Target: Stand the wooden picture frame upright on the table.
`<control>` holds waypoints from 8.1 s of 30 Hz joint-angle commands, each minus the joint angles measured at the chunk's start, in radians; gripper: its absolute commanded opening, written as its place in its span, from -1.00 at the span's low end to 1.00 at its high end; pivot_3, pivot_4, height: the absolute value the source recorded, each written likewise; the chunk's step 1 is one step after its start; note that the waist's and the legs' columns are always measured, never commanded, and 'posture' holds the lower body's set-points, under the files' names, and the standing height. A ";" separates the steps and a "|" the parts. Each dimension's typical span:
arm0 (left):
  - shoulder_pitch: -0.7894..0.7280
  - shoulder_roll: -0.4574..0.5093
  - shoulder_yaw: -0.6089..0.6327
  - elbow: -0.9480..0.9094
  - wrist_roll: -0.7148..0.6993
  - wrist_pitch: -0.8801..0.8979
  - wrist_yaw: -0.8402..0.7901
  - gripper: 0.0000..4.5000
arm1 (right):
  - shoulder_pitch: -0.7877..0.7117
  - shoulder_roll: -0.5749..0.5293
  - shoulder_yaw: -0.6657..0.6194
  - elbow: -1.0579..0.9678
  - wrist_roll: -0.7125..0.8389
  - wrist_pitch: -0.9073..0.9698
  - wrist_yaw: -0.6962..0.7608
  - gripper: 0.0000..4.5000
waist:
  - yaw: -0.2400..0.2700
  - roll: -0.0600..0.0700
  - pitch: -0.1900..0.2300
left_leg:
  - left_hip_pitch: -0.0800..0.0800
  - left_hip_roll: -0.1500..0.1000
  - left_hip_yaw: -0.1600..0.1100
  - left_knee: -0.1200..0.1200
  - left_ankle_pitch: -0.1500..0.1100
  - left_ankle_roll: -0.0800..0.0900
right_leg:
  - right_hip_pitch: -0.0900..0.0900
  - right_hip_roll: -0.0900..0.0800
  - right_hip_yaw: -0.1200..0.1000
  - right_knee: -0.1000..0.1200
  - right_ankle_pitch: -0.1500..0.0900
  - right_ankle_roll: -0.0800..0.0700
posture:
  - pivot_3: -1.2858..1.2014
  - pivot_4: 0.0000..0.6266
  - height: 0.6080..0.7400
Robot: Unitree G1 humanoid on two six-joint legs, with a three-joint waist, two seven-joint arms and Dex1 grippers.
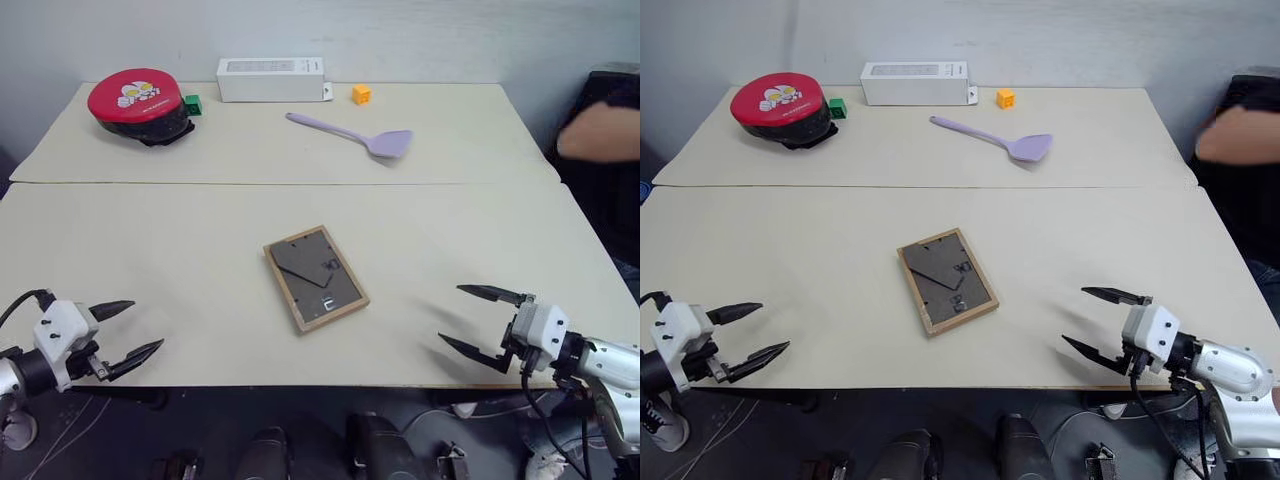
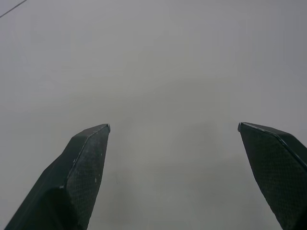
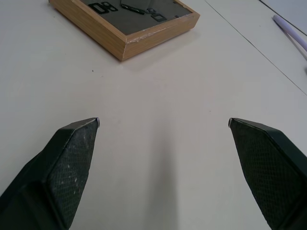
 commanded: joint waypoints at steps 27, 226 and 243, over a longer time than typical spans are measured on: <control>-0.534 -0.278 -0.576 -0.136 0.138 0.450 0.306 -0.99 | -0.492 0.235 0.379 0.136 -0.250 0.197 -0.102 -1.00 | -0.001 0.000 0.000 | -0.003 -0.001 0.000 0.005 0.004 -0.007 | -0.003 0.002 -0.001 0.008 0.000 0.001 | 0.03 -0.52 1.00; -0.579 -0.102 -0.395 -0.024 -0.219 0.139 -0.169 1.00 | -0.505 0.315 0.212 0.292 0.232 0.626 -0.238 -0.43 | -0.002 0.001 0.000 | -0.003 -0.001 -0.003 0.005 0.005 -0.006 | -0.002 0.002 0.001 0.006 0.001 0.001 | 0.03 -0.52 1.00; -0.558 -0.088 -0.381 0.007 -0.183 0.158 -0.228 1.00 | -0.515 0.321 0.142 0.303 0.134 0.543 -0.219 0.78 | -0.001 0.001 0.000 | -0.004 -0.001 -0.003 0.004 0.004 -0.006 | -0.003 0.002 0.000 0.006 0.001 0.001 | 0.03 -0.52 1.00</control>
